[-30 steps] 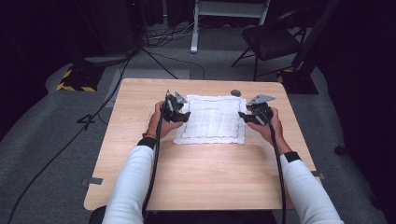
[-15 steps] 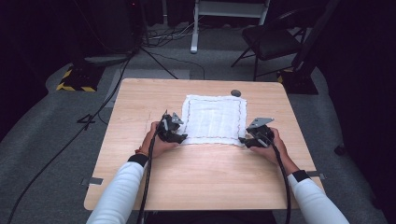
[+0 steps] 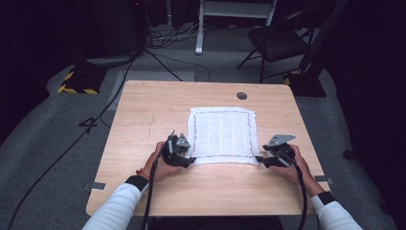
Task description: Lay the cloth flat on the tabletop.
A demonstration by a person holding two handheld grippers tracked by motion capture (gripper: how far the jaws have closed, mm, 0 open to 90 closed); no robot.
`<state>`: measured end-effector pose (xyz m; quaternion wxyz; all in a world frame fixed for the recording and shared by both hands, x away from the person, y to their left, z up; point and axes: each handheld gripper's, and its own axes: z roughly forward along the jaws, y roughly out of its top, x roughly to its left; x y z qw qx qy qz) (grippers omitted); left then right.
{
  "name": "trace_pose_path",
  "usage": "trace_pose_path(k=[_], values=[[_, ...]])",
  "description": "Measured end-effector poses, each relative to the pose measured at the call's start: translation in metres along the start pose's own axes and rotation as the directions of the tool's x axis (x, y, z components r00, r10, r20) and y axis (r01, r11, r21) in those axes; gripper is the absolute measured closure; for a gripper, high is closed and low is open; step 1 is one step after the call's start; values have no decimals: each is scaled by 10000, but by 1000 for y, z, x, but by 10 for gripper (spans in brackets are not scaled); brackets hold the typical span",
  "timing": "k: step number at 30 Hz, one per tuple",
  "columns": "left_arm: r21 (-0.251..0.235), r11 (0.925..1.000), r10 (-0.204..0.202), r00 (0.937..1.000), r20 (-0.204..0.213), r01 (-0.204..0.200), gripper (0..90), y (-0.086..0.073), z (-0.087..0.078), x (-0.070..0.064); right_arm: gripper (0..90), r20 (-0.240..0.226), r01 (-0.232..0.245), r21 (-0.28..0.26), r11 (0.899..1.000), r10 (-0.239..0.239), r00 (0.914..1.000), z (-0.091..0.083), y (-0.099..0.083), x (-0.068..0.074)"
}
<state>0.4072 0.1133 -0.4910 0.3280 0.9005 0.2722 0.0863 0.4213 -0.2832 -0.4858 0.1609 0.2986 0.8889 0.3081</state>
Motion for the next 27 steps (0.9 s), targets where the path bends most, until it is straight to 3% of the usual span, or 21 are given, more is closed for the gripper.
trace_pose_path(k=[4, 5, 9, 10, 16, 20, 25, 27], values=[[-25, 9999, 113, 9994, 321, -112, 411, -6, -4, -16, 405, -43, 25, -20, 10000, -25, 10000, -10, -11, 8], [98, 9999, 130, 9994, 309, -133, 325, -7, -4, -19, 403, -29, 106, 17, 9999, -106, 9999, -15, -15, 11], [70, 10000, 62, 10000, 61, -62, 260, -15, -14, -20, 361, -161, -34, -17, 10000, 33, 9999, -21, -19, 14], [-48, 10000, -29, 10000, 2, 29, 213, -18, -17, -19, 349, -346, -217, -192, 9996, 210, 9992, -25, -19, 14], [-898, 9944, -590, 9979, -269, 563, 205, -22, -37, -3, 328, -413, -140, -833, 9964, 106, 9991, -32, -8, 19], [-1069, 9920, -763, 9941, -765, 679, 208, -23, -42, 8, 363, -450, 323, -1070, 9937, -373, 9983, -28, 1, 30], [-1367, 9853, -1144, 9898, -853, 1021, 210, -21, -44, 20, 389, -676, 757, -1385, 9875, -857, 9940, -21, 10, 43], [-1596, 9847, -903, 9878, -1266, 696, 243, -19, -44, 23, 398, -743, 845, -1479, 9854, -963, 9926, -18, 15, 47]])
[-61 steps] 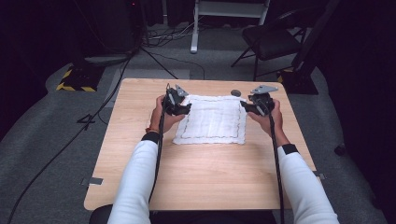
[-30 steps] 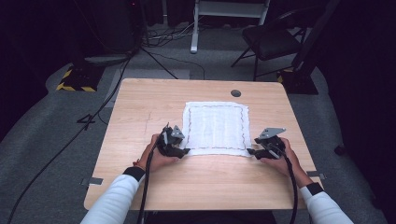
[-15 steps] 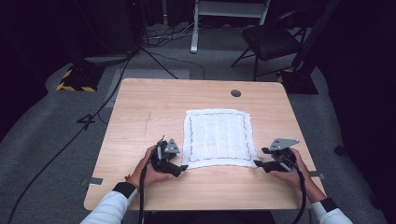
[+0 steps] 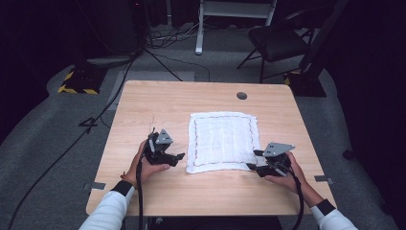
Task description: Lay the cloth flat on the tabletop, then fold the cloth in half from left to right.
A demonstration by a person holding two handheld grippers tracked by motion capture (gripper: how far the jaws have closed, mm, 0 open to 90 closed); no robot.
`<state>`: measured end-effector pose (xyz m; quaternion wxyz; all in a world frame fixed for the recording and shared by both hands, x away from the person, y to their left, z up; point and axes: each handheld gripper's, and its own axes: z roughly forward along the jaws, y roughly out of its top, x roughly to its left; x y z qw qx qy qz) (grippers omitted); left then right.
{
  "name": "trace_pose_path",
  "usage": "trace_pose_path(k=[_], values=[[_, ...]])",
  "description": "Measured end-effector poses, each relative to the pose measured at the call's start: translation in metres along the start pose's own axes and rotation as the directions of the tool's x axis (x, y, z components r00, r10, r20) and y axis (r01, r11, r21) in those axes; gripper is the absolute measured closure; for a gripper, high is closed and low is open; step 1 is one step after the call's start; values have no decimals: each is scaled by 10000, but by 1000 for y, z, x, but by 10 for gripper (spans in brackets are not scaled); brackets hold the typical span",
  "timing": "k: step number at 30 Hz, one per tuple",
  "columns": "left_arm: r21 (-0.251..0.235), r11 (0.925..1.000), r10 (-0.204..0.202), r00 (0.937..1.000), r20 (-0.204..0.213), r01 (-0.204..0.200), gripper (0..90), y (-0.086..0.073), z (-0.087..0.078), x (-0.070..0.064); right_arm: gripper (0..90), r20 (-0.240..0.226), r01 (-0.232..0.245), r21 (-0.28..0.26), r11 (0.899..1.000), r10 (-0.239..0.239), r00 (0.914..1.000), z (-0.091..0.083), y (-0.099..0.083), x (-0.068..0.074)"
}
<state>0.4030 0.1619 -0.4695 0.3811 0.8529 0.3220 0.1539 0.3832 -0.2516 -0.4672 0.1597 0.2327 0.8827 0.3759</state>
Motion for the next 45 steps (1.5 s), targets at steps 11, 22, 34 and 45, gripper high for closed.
trace_pose_path(k=[11, 22, 34, 45], values=[[-338, 9984, -471, 9973, -568, 453, 232, 33, 17, 32, 422, -945, 1113, -550, 9923, -1162, 9887, 38, 46, 38], [-204, 9952, -969, 9897, -1051, 953, 233, 79, 77, 61, 465, -1908, 2307, -676, 9707, -2395, 9520, 88, 85, 85], [527, 9806, -1776, 9694, -1694, 1888, 229, 87, 123, 75, 454, -2289, 2556, -673, 9644, -2643, 9369, 116, 96, 106], [1029, 9740, -1884, 9738, -1274, 2019, 320, 83, 134, 79, 499, -1981, 2250, -441, 9734, -2293, 9530, 135, 97, 106]])
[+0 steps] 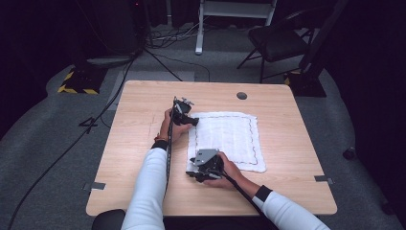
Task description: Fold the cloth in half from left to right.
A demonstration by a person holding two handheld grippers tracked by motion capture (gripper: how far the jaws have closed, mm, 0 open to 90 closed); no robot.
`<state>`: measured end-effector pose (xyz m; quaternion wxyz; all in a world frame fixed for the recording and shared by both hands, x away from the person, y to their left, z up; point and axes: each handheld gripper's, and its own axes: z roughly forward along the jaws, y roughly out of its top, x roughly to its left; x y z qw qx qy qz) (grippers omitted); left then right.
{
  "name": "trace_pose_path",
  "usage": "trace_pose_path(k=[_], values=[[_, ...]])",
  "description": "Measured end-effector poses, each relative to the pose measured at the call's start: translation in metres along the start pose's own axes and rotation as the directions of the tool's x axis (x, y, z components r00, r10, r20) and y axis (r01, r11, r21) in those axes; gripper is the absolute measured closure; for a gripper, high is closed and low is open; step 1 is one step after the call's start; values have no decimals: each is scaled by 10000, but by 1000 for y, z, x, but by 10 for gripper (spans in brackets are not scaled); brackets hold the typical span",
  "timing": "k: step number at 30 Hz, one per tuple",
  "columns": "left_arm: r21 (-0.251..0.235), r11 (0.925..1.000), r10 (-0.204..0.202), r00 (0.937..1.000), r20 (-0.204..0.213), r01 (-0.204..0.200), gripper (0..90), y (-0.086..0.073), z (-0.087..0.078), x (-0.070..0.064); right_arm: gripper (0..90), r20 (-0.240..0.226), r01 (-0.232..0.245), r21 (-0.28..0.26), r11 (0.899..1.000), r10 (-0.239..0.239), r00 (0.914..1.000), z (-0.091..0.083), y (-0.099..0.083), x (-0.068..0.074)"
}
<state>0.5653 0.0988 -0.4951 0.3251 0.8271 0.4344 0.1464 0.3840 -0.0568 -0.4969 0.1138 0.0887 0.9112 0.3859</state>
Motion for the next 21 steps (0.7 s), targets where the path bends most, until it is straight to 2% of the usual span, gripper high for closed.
trace_pose_path(k=[3, 4, 7, 11, 13, 16, 21], values=[[-99, 9999, 142, 9997, 204, -140, 406, -1, -2, 1, 550, 166, -88, -2, 10000, 88, 9998, 2, 1, -2], [-106, 9997, 221, 9994, 248, -219, 460, -1, -2, 1, 581, 244, -91, 41, 9999, 90, 9997, 2, 2, -2], [-114, 9996, 262, 9988, 408, -258, 548, -2, -4, 3, 694, 326, -407, 46, 9992, 406, 9986, 4, 2, -3], [-127, 9995, 307, 9961, 828, -297, 713, -3, -6, 6, 826, 654, -622, 138, 9980, 612, 9960, 4, 2, -5], [-129, 9994, 322, 9945, 999, -310, 771, -4, -6, 7, 844, 666, -667, 182, 9976, 653, 9956, 4, 2, -6], [-64, 9992, 397, 9942, 995, -393, 817, -4, -8, 8, 858, 772, -492, 71, 9988, 485, 9958, 3, 4, -5], [40, 9990, 443, 9948, 916, -449, 842, -7, -17, 13, 863, 751, -313, -52, 9995, 316, 9967, 2, 10, -3]])
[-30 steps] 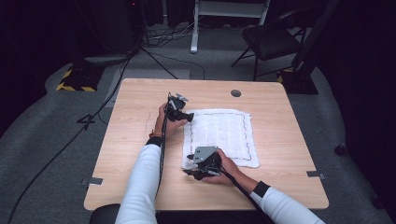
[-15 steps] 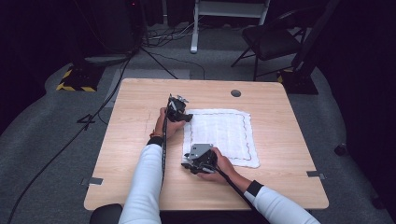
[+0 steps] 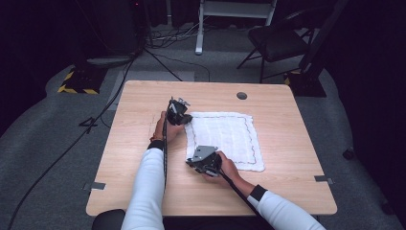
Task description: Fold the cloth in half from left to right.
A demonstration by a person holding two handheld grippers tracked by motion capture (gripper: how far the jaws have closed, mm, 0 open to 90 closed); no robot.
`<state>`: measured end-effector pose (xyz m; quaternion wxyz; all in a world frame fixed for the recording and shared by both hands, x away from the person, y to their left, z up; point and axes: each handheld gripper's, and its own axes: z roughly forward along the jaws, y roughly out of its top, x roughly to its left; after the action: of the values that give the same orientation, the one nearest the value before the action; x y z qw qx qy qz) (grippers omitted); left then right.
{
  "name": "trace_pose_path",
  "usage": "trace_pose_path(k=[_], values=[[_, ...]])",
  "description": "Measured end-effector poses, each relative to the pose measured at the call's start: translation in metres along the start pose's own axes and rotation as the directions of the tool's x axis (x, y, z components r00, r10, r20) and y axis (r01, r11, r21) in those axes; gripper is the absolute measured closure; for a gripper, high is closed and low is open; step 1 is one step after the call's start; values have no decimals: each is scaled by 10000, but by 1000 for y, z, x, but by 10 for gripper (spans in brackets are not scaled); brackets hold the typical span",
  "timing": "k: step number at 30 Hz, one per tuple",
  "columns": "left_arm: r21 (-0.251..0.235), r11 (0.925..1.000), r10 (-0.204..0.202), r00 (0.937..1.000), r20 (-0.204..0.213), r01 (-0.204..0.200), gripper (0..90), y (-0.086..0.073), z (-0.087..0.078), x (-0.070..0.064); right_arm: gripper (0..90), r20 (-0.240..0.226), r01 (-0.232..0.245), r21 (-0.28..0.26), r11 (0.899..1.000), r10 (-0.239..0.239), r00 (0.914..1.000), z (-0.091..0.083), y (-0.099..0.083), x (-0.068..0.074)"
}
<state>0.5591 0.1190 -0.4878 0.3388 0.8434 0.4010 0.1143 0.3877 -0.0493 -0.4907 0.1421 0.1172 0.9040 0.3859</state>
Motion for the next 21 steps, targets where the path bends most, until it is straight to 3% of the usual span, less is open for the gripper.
trace_pose_path(k=[7, 17, 21], values=[[-157, 9996, 235, 9996, -144, -237, 851, -5, -22, 5, 865, -21, 273, 11, 9996, -273, 9996, 3, 13, 6], [-539, 9985, -149, 9995, -282, 134, 851, -16, -47, 21, 866, -46, 521, -114, 9986, -521, 9986, 5, 30, 13], [-531, 9986, 22, 9995, -305, -38, 851, -14, -53, 21, 865, -13, 567, -257, 9981, -567, 9984, 4, 35, 14]])
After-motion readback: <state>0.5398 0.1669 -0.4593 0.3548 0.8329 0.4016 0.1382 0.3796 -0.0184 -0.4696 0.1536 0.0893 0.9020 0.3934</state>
